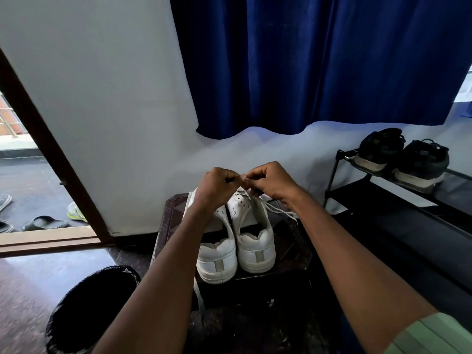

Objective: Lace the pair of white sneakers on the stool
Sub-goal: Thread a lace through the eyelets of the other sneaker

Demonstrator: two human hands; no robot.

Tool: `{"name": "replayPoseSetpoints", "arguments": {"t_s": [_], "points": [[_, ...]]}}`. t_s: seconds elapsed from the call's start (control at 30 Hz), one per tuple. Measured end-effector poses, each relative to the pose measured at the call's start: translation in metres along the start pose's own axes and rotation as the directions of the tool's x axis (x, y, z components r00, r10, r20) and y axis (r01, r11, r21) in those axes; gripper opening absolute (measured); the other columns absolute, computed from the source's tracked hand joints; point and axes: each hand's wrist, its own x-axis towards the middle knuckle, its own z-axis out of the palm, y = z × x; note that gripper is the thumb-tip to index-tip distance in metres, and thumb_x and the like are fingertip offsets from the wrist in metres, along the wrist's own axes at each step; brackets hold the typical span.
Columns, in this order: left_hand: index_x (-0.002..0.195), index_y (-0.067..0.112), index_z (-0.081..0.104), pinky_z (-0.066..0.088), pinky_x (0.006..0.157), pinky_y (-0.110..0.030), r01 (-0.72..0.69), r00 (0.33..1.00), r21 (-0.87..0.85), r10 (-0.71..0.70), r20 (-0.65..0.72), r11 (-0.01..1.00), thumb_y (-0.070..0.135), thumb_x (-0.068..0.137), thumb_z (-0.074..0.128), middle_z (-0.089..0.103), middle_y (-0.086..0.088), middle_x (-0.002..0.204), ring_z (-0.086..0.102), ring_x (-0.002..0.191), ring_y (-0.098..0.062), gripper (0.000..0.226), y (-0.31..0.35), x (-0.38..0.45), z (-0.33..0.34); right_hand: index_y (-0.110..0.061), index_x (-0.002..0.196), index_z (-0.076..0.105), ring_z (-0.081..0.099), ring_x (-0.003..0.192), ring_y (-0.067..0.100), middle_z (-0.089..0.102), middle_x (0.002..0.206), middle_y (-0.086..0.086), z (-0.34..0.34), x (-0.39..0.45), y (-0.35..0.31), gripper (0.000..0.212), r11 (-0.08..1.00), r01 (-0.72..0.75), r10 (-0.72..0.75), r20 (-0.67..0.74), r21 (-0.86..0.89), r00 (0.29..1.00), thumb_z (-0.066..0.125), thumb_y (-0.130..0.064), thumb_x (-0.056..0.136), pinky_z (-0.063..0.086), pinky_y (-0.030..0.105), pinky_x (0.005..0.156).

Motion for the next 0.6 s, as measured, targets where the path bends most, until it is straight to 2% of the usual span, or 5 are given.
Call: {"name": "replayPoseSetpoints", "arguments": {"t_s": [0.07, 0.17, 0.33, 0.5, 0.6], "points": [[0.081, 0.028, 0.082, 0.056, 0.062, -0.035, 0.024, 1.000, -0.002, -0.024, 0.015, 1.000, 0.040, 0.094, 0.071, 0.072, 0.008, 0.067, 0.069, 0.065, -0.015, 0.021, 0.004, -0.003, -0.002, -0.006, 0.088, 0.082, 0.069, 0.061, 0.014, 0.078, 0.076, 0.011, 0.001, 0.002, 0.003, 0.008, 0.997, 0.005, -0.011, -0.075, -0.076, 0.997, 0.084, -0.013, 0.086, 0.058, 0.027, 0.061], [0.092, 0.026, 0.079, 0.053, 0.066, -0.029, 0.072, 0.990, 0.102, -0.083, 0.112, 0.992, 0.050, 0.092, 0.070, 0.075, 0.005, 0.084, 0.068, 0.072, -0.014, 0.026, 0.007, -0.004, -0.005, -0.012, 0.084, 0.083, 0.069, 0.059, 0.008, 0.077, 0.071, 0.002, -0.001, 0.006, 0.008, 0.005, 0.982, -0.021, -0.010, -0.164, -0.188, 0.986, 0.086, -0.016, 0.084, 0.056, 0.024, 0.061], [0.117, 0.018, 0.071, 0.052, 0.081, -0.032, 0.114, 0.914, 0.303, -0.219, 0.342, 0.946, 0.048, 0.087, 0.070, 0.073, -0.009, 0.112, 0.070, 0.098, -0.026, 0.042, 0.028, -0.013, -0.009, -0.015, 0.090, 0.085, 0.068, 0.071, 0.006, 0.078, 0.080, -0.003, 0.000, 0.006, 0.010, 0.007, 0.964, -0.029, -0.012, -0.153, -0.263, 0.988, 0.083, -0.018, 0.084, 0.056, 0.027, 0.073], [0.127, 0.005, 0.058, 0.048, 0.081, -0.033, 0.200, 0.928, 0.403, -0.305, 0.214, 0.893, 0.064, 0.069, 0.070, 0.067, -0.014, 0.122, 0.064, 0.110, -0.033, 0.084, 0.037, -0.021, 0.008, -0.016, 0.093, 0.085, 0.072, 0.083, 0.008, 0.080, 0.091, -0.002, 0.005, 0.005, 0.009, 0.008, 0.931, -0.015, -0.042, -0.150, -0.365, 0.988, 0.082, -0.016, 0.086, 0.056, 0.024, 0.080], [0.110, 0.002, 0.063, 0.046, 0.071, -0.033, 0.226, 0.946, 0.422, -0.302, 0.121, 0.878, 0.046, 0.080, 0.069, 0.069, -0.019, 0.107, 0.061, 0.090, -0.034, 0.055, 0.042, -0.022, 0.006, -0.016, 0.092, 0.085, 0.069, 0.070, 0.006, 0.080, 0.087, 0.000, 0.007, 0.004, 0.010, 0.007, 0.921, -0.019, -0.045, -0.156, -0.389, 0.987, 0.082, -0.014, 0.086, 0.056, 0.024, 0.071]]}}
